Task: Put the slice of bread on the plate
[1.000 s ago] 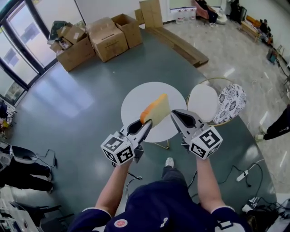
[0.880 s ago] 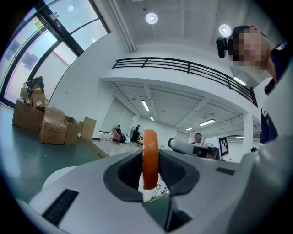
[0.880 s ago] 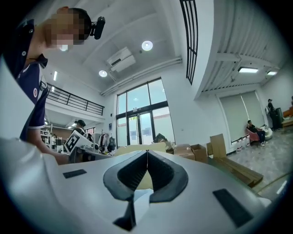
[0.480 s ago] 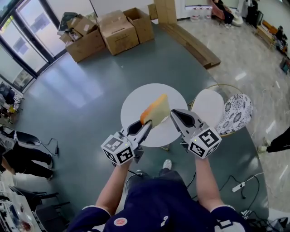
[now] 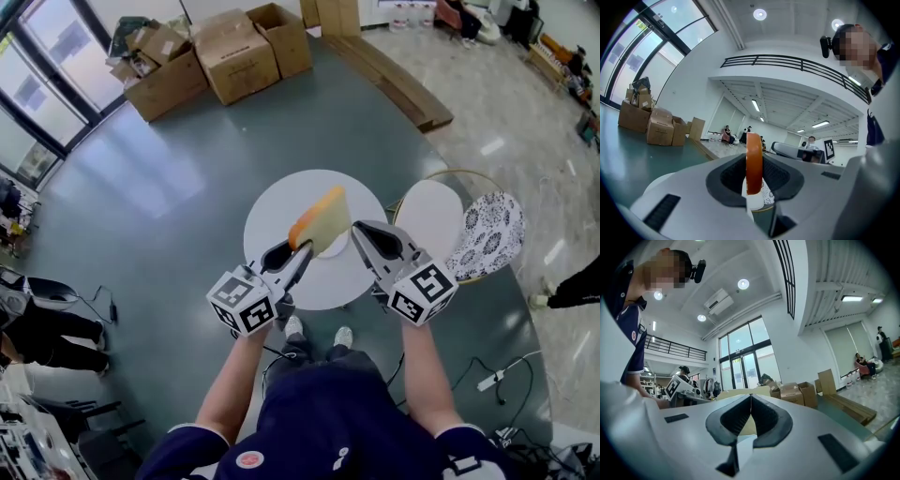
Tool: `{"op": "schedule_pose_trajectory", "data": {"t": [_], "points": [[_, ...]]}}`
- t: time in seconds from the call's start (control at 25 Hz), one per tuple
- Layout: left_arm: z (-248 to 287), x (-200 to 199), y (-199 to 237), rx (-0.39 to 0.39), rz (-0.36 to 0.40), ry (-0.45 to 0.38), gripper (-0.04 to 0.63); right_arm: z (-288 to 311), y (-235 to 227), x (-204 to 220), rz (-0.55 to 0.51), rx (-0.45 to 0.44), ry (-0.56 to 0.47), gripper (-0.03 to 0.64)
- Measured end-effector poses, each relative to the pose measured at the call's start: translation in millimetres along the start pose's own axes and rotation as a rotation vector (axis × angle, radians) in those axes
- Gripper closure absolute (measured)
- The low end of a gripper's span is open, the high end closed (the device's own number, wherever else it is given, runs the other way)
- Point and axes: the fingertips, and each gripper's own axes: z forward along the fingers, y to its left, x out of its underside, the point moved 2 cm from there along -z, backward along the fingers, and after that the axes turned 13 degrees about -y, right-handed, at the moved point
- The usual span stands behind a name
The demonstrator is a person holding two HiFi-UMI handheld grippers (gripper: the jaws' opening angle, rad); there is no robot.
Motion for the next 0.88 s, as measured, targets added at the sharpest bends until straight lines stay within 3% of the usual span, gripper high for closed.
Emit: {"op": "schedule_pose_trajectory", "data": {"t": [0.44, 0.88], "points": [[17, 39, 72, 0.04, -0.087, 0.115, 0.5, 35, -32, 48, 0.003, 0.117, 0.084, 0.609], [27, 128, 123, 0.056, -0.215, 0.287, 0.501, 28, -62, 127, 0.022, 0.23, 0.222, 0.609]]}}
